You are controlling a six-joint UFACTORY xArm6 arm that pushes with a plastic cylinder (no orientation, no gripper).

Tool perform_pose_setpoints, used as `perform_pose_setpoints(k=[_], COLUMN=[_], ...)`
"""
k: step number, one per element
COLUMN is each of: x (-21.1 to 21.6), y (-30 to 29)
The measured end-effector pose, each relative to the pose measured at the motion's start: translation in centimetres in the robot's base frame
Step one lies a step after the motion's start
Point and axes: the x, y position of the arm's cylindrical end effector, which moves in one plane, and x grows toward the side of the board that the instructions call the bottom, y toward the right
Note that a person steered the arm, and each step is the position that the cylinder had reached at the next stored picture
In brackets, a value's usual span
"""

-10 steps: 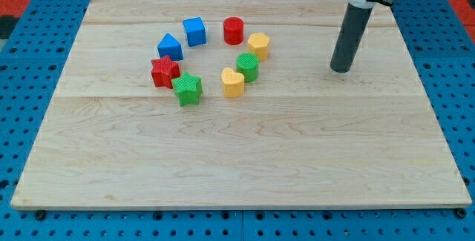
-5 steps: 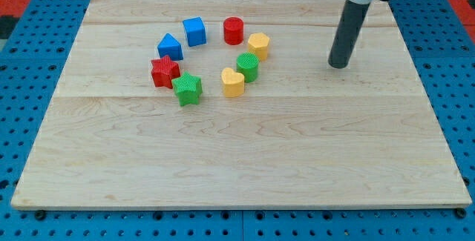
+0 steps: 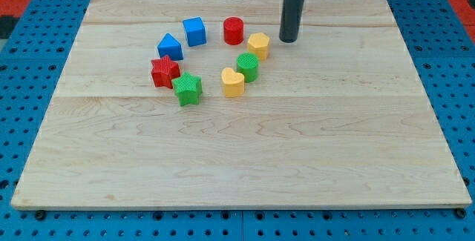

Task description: Place yellow hexagon to the top of the green circle

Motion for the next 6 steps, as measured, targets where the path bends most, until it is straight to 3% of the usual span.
perform_pose_setpoints(k=[6], x=[1.3], y=[-5.9])
